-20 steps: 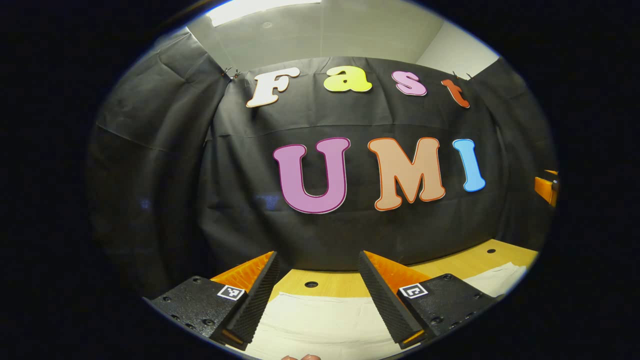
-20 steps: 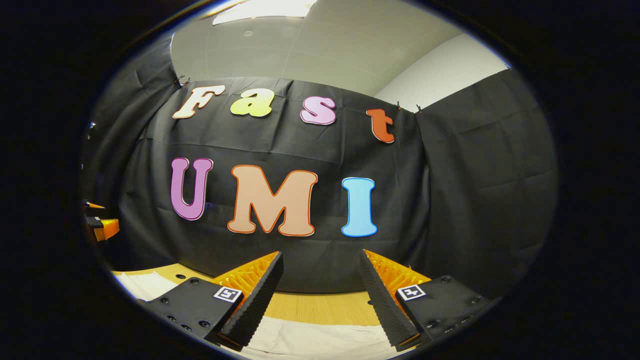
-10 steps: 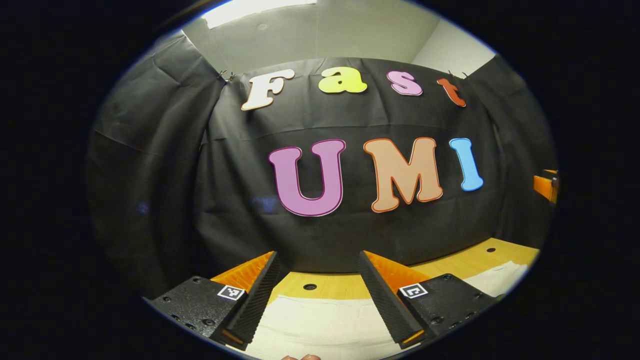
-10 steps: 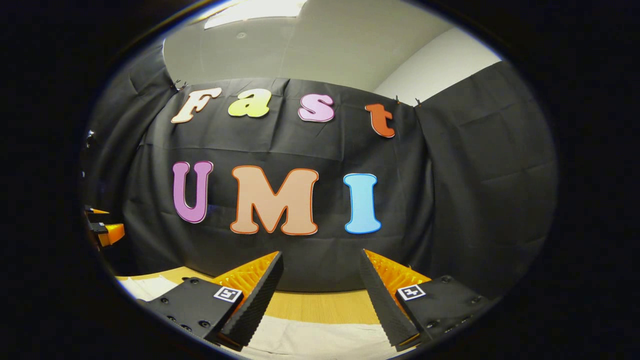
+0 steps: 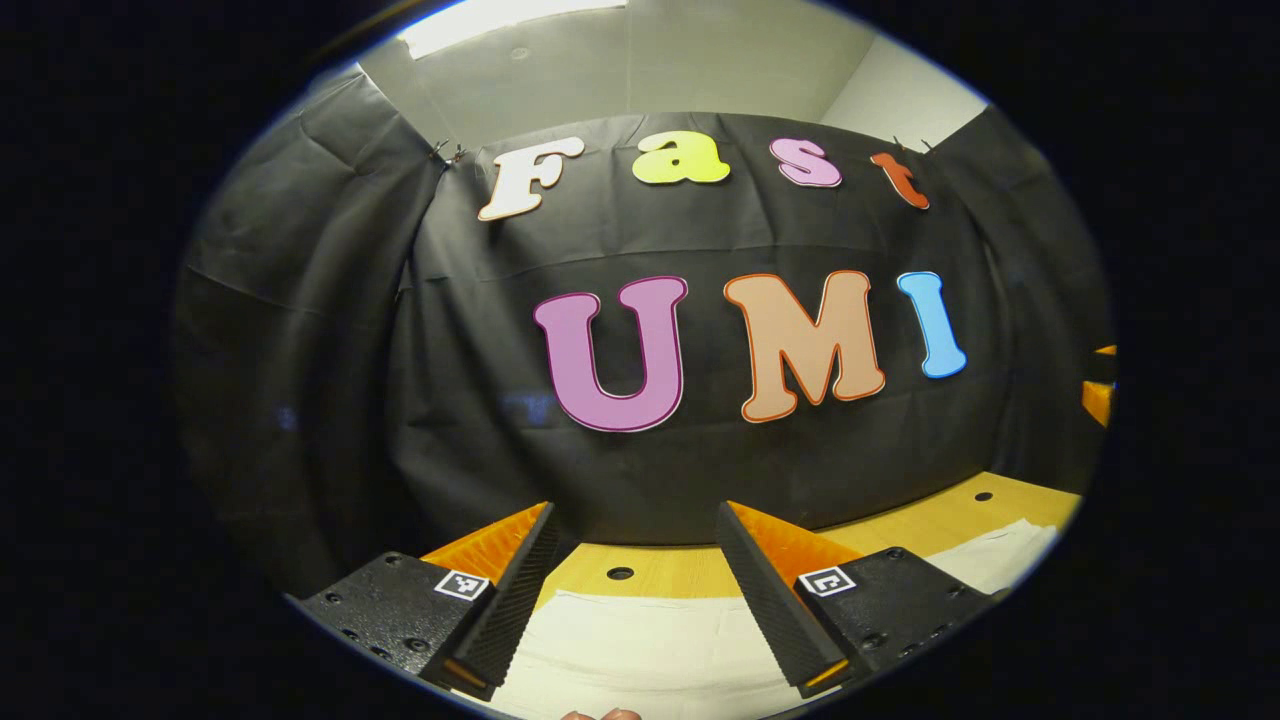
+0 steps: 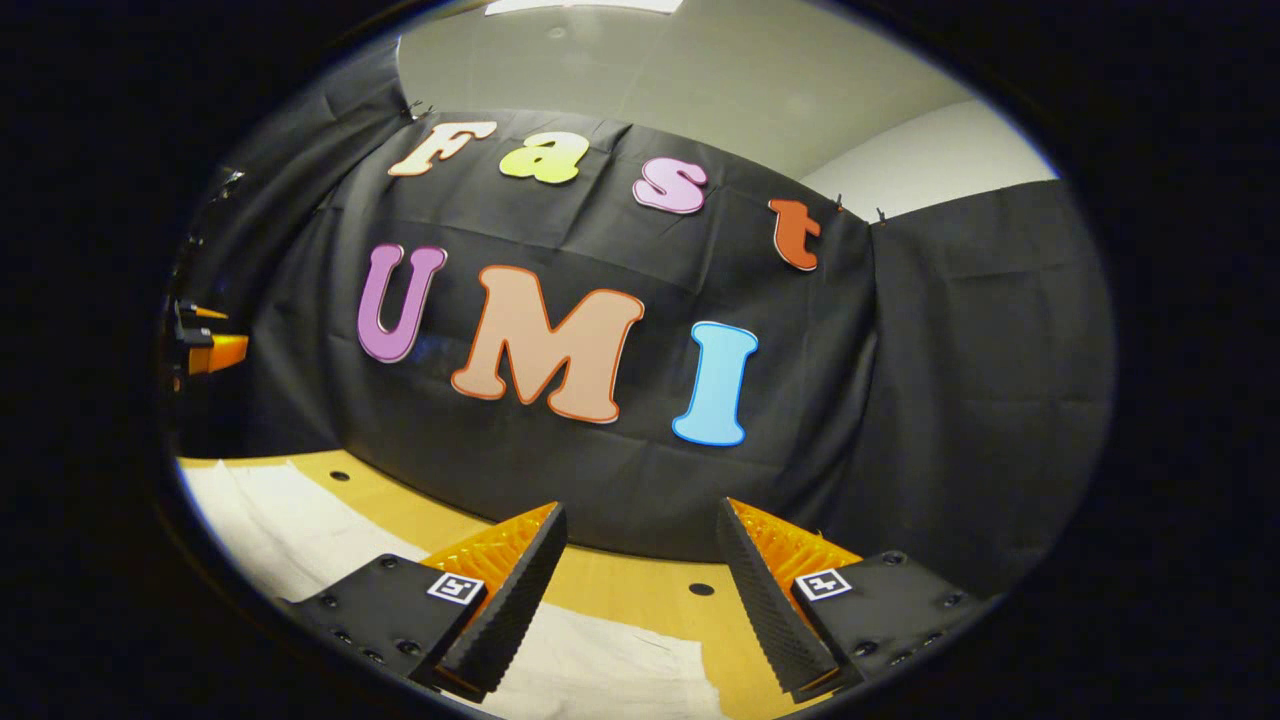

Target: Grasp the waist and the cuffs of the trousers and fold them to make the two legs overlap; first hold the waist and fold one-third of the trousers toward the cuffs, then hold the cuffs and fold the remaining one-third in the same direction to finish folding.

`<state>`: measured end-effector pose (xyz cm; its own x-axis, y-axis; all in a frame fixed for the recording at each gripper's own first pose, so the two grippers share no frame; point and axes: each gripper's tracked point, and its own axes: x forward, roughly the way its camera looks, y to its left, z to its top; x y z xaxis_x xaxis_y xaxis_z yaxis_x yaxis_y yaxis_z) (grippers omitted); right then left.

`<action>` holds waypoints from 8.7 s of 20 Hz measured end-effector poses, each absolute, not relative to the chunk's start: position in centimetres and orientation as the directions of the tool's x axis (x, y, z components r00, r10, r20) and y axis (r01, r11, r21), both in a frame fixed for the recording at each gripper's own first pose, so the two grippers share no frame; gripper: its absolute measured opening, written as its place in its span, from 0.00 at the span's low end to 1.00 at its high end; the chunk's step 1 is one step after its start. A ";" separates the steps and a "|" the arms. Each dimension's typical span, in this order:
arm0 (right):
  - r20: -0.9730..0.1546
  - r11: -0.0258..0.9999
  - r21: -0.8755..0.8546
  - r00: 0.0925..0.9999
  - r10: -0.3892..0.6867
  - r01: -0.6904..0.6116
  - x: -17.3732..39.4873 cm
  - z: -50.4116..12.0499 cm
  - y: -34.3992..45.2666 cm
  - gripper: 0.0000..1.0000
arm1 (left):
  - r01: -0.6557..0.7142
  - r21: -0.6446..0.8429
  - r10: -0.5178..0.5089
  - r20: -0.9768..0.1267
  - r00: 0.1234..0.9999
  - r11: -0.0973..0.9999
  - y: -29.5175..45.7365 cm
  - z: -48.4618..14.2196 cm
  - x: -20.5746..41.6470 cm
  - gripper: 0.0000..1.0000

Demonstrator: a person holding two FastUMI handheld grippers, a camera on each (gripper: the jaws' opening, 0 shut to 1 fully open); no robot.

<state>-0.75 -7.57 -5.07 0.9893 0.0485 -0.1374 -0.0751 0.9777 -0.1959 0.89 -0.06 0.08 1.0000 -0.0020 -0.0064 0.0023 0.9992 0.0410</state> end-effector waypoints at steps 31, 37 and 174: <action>-0.753 0.279 -0.572 0.629 0.194 -0.771 -18.3 -32.0 -13.2 0.99 | -0.068 0.066 0.075 -0.115 0.991 0.995 2.0 -4.8 -0.3 0.96; -0.784 0.173 -0.572 0.597 0.171 -0.802 -18.7 -33.8 -13.8 0.94 | -0.072 0.101 0.084 -0.111 0.990 0.992 2.7 -4.6 -0.6 0.96; -0.650 0.965 -0.264 0.738 -0.181 0.005 4.6 -33.4 -16.7 1.00 | 0.399 0.198 -0.283 -0.439 0.853 0.895 -9.4 -19.2 10.3 0.95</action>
